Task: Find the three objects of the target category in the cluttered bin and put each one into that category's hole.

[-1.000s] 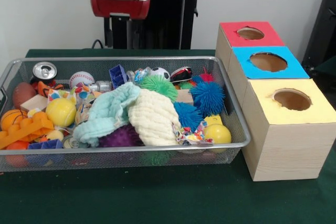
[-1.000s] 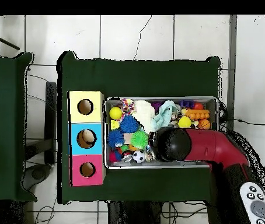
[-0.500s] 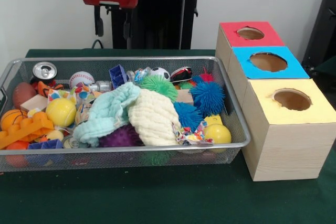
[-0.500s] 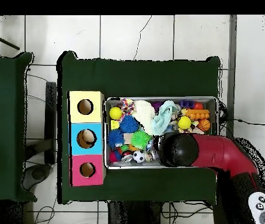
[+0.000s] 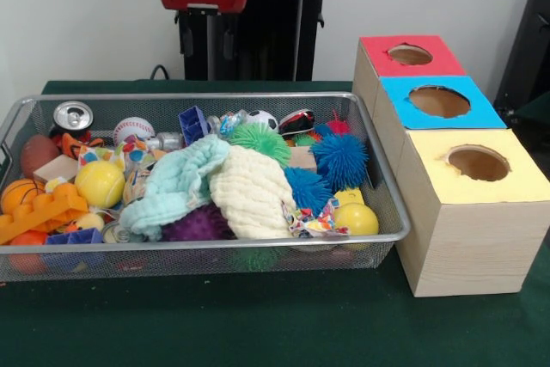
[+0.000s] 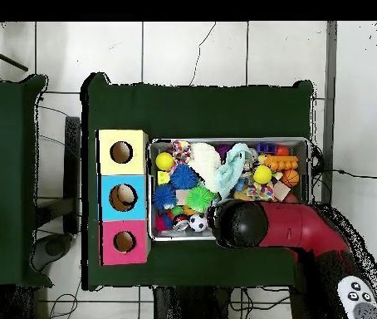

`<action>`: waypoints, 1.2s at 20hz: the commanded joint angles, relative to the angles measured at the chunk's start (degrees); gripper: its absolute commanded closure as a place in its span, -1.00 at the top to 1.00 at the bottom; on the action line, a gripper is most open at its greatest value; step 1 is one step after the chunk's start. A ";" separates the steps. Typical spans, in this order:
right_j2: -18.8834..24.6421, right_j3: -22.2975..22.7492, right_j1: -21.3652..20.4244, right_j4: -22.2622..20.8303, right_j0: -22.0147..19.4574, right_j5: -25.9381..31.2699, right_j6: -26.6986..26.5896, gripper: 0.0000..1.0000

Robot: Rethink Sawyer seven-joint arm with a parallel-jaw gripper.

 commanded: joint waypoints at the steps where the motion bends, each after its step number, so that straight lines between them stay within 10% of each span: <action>1: 2.74 5.02 -0.25 -0.36 2.43 -3.68 1.95 1.00; 24: 2.77 -8.76 12.28 -0.84 4.25 -2.98 -1.65 1.00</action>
